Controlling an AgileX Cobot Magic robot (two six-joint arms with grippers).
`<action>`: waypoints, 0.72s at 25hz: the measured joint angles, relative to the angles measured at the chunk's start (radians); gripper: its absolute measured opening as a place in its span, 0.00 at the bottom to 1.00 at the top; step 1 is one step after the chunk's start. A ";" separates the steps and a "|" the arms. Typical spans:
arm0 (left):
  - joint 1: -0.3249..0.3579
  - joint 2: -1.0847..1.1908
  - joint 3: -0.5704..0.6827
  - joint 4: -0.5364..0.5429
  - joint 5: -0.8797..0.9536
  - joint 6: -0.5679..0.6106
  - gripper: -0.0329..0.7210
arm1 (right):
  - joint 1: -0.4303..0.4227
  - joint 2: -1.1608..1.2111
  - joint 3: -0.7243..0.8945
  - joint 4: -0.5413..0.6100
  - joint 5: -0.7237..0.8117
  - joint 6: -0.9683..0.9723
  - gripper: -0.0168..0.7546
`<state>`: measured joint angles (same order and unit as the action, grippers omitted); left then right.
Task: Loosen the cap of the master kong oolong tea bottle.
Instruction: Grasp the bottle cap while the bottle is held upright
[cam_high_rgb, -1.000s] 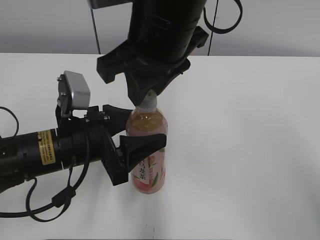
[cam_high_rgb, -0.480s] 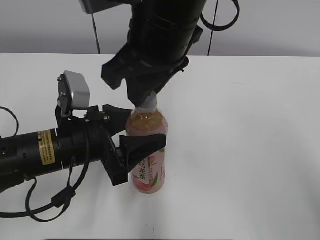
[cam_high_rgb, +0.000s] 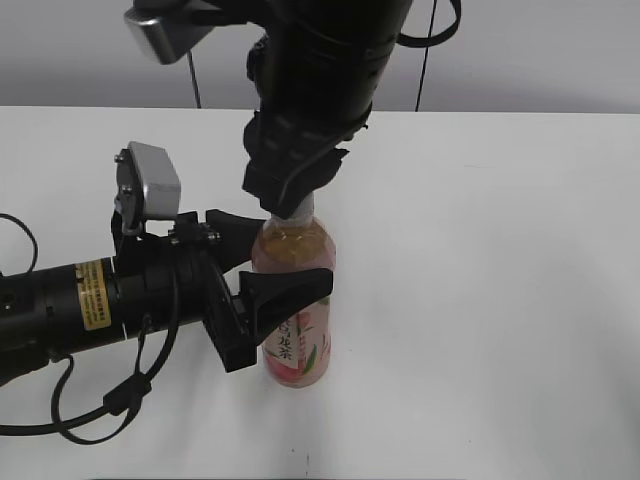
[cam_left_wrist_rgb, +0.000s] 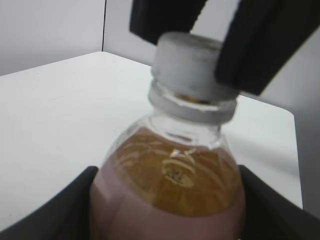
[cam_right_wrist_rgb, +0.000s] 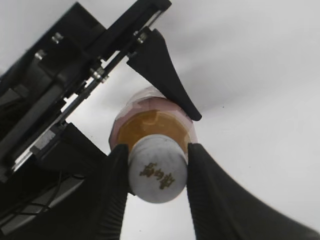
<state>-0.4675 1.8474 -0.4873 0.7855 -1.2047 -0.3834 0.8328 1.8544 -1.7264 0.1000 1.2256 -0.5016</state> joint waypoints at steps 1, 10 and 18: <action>0.000 0.000 0.000 0.000 0.000 0.000 0.67 | 0.000 0.000 0.000 -0.002 0.000 -0.033 0.37; 0.000 0.000 0.000 -0.002 0.001 0.000 0.67 | 0.003 0.000 0.000 -0.037 0.000 -0.357 0.37; 0.000 0.000 0.000 -0.005 0.002 -0.001 0.67 | 0.003 0.000 0.000 -0.038 0.000 -0.722 0.37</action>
<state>-0.4675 1.8474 -0.4873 0.7803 -1.2029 -0.3843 0.8357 1.8544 -1.7264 0.0622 1.2256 -1.2238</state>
